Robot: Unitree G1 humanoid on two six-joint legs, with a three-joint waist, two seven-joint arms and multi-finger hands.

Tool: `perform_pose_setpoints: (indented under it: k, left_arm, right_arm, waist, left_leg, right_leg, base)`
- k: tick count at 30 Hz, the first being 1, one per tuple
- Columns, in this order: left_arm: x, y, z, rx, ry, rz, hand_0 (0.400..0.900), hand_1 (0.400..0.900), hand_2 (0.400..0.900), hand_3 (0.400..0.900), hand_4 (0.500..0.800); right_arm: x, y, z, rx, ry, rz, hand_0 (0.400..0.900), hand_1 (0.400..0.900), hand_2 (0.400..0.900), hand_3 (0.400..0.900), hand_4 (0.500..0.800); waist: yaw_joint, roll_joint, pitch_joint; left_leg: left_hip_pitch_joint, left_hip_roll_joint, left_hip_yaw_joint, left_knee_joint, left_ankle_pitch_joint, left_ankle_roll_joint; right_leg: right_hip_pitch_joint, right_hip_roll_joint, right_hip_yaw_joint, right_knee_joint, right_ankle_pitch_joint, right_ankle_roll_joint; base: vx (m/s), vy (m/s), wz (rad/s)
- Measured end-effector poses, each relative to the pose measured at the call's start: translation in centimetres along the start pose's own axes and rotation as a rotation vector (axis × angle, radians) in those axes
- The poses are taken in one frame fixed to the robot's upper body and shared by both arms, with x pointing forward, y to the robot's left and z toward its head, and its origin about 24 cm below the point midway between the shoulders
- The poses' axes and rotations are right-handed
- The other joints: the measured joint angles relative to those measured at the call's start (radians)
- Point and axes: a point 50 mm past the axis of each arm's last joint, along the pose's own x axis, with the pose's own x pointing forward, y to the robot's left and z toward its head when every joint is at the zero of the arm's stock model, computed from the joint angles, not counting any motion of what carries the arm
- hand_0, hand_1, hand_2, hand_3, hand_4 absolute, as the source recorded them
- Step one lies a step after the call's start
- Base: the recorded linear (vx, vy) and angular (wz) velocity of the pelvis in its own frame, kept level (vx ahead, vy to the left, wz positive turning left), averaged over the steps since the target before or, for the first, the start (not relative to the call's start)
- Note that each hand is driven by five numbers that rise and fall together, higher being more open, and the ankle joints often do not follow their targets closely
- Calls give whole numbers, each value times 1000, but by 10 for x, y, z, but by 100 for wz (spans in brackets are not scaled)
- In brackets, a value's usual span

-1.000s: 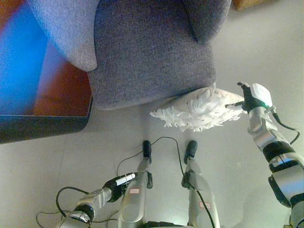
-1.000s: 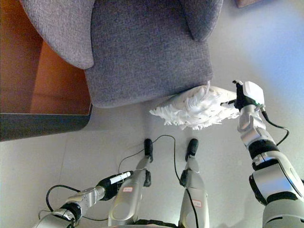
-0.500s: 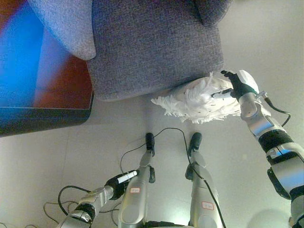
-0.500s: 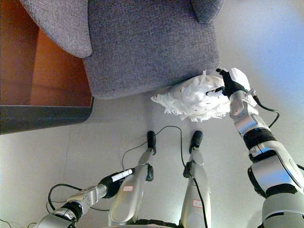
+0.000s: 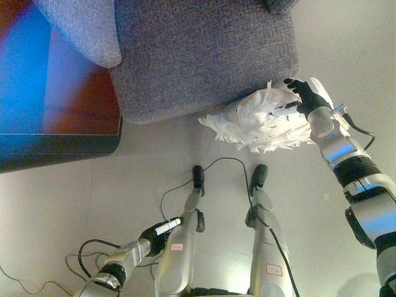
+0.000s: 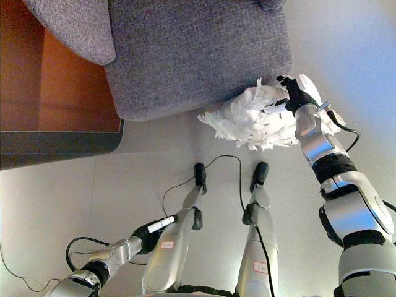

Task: Pick up the pillow and put it on the sofa.

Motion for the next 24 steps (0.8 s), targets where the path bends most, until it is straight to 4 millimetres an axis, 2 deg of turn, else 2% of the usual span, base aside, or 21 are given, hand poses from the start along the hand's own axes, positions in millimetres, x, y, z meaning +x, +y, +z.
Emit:
perform_pose_setpoints:
  k: [1,2,3,4,5,11,24]
  left_arm:
    - [0,-1,1,2,-4,0,900,900,900,900,800]
    - [0,-1,2,2,-6,-1,900,900,900,900,800]
    - [0,-1,2,2,-8,-2,900,900,900,900,800]
    - [0,-1,2,0,-9,-2,900,900,900,900,800]
    - [0,-1,2,0,-9,-2,900,900,900,900,800]
    - [1,-4,4,-12,-20,3,900,900,900,900,800]
    - [4,-9,6,-20,-30,-6,900,900,900,900,800]
  right_arm:
    - [1,-1,2,-2,-1,1,900,900,900,900,800]
    - [1,-3,4,-4,-3,4,863,863,863,863,778]
    - [2,-4,7,-5,-4,5,722,722,722,722,693]
    - [2,-5,9,-6,-6,14,602,602,602,602,621]
    - [3,-6,10,-8,-8,24,400,400,400,400,500]
    - [4,-6,18,-34,-20,50,400,400,400,400,500]
    - [4,0,18,-43,-19,84,400,400,400,400,500]
  waist:
    - [1,0,0]
    - [1,0,0]
    - [1,0,0]
    - [1,0,0]
    - [1,0,0]
    - [1,0,0]
    - [23,3,2]
  left_leg:
    - [-5,0,0,3,0,0]
    - [-10,0,-1,6,0,0]
    - [-14,1,-1,8,0,-1]
    - [-16,1,-1,10,0,-1]
    - [-16,1,-2,11,1,-1]
    - [-31,2,-4,19,2,-3]
    - [-34,2,-13,24,4,-4]
  right_leg:
    - [-7,-1,1,7,-2,-2]
    - [-12,-1,1,10,-2,-3]
    - [-15,-1,0,12,-2,-3]
    - [-17,-1,1,15,-2,-4]
    - [-17,-1,1,17,-3,-4]
    - [-33,-1,1,25,-4,-5]
    - [-29,-2,-4,28,-1,-10]
  base:
    - [0,0,0]
    - [0,0,0]
    - [0,0,0]
    - [0,0,0]
    - [0,0,0]
    - [0,0,0]
    - [0,0,0]
